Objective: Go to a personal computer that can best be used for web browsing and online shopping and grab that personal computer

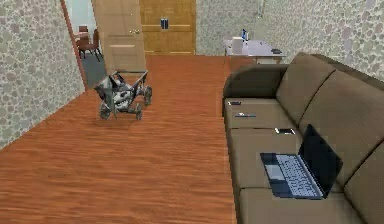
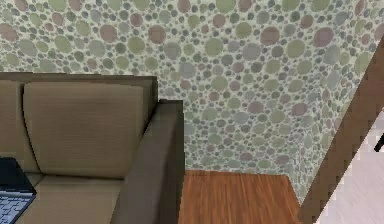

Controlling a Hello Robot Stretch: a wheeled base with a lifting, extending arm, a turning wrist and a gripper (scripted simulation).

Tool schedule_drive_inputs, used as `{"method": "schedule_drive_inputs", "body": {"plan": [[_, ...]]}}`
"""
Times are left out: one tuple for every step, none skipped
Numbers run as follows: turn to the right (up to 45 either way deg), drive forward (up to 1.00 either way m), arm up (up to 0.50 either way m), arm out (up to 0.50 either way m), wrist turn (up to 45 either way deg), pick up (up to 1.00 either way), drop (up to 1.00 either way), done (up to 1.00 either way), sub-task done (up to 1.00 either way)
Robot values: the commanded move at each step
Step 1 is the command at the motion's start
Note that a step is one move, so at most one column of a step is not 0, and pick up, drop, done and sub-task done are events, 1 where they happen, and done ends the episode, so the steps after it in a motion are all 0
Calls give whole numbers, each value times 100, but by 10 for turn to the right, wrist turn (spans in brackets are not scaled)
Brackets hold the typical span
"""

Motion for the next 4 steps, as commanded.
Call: {"method": "schedule_drive_inputs", "body": {"plan": [[0, 95, 0, 0, 0, 0, 0, 0, 0], [0, 0, 50, 0, 0, 0, 0, 0, 0], [0, 0, 0, 16, 0, 0, 0, 0, 0], [0, 0, 0, 0, 450, 0, 0, 0, 0]]}}
